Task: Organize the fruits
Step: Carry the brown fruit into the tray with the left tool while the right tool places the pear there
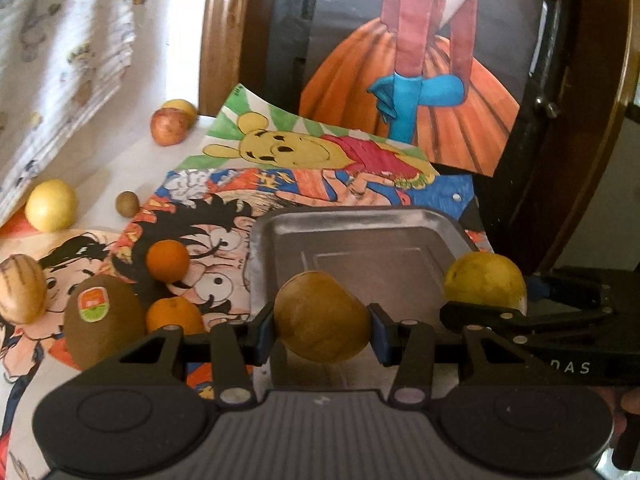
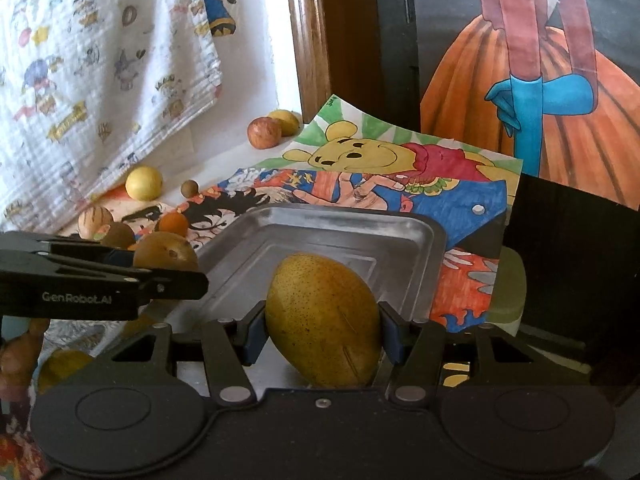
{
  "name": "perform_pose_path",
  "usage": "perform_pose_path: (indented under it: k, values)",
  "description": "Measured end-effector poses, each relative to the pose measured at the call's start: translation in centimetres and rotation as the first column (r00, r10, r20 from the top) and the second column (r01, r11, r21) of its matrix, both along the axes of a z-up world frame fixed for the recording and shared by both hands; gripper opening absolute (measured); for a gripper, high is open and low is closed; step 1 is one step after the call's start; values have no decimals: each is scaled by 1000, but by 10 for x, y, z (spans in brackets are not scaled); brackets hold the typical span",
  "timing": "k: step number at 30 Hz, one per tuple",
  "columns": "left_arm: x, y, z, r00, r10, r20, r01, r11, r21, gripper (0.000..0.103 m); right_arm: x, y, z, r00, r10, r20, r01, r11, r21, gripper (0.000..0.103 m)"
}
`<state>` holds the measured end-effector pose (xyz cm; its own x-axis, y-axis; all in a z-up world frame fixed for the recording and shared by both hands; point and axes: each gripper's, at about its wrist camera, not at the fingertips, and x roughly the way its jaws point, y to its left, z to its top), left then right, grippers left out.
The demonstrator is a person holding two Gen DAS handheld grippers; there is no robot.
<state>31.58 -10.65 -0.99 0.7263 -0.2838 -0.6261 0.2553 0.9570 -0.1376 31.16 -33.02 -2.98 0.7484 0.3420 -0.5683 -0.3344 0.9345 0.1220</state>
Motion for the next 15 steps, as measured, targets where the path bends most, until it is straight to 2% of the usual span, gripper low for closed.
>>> perform_pose_path:
  k: [6,15]
  values:
    - [5,-2,-2,1000,-20,-13,20,1000,9,52,2,6,-7,1000,17,-4,-17,999,-33,58]
    - [12,-1,-6,996,-33,-78,34,999,5,52,2,7,-7,1000,18,2,-18,999,-35,59]
